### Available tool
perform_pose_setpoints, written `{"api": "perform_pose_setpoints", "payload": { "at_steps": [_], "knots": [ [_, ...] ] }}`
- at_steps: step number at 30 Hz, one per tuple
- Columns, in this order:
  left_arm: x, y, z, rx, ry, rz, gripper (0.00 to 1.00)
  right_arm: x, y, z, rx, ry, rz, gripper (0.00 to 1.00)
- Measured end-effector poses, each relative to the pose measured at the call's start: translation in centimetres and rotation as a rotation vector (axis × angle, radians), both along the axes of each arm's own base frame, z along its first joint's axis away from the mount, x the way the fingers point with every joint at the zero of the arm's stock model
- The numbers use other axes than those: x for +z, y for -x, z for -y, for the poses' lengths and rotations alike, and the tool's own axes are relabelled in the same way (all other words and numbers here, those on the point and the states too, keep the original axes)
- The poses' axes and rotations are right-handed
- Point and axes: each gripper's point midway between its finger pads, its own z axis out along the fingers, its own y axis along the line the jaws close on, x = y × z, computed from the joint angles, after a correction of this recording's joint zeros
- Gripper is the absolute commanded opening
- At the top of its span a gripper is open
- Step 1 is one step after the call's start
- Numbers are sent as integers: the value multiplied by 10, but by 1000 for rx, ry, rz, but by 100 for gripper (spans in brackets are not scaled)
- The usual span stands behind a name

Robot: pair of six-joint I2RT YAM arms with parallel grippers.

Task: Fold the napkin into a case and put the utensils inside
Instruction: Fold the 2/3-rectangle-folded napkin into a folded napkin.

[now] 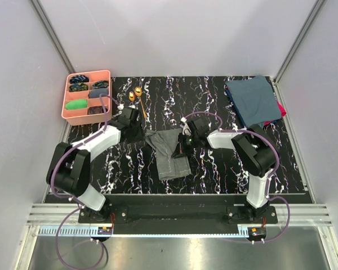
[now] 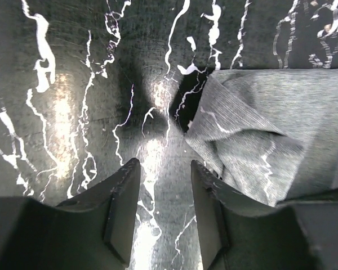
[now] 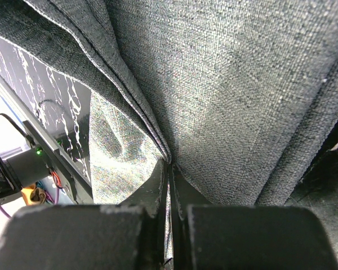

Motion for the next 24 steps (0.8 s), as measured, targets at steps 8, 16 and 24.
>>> {"api": "perform_pose_setpoints", "payload": {
  "at_steps": [8,16,24],
  "knots": [
    [-20,-12,8,-19,-5,-37,44,0,0,0,3,0,3,0],
    [-21,-26,17,-39,11,-12,33,0,0,0,5,0,4,0],
    [-16,-33,47,-103,48,22,6,0,0,0,5,0,3,3]
  ]
}}
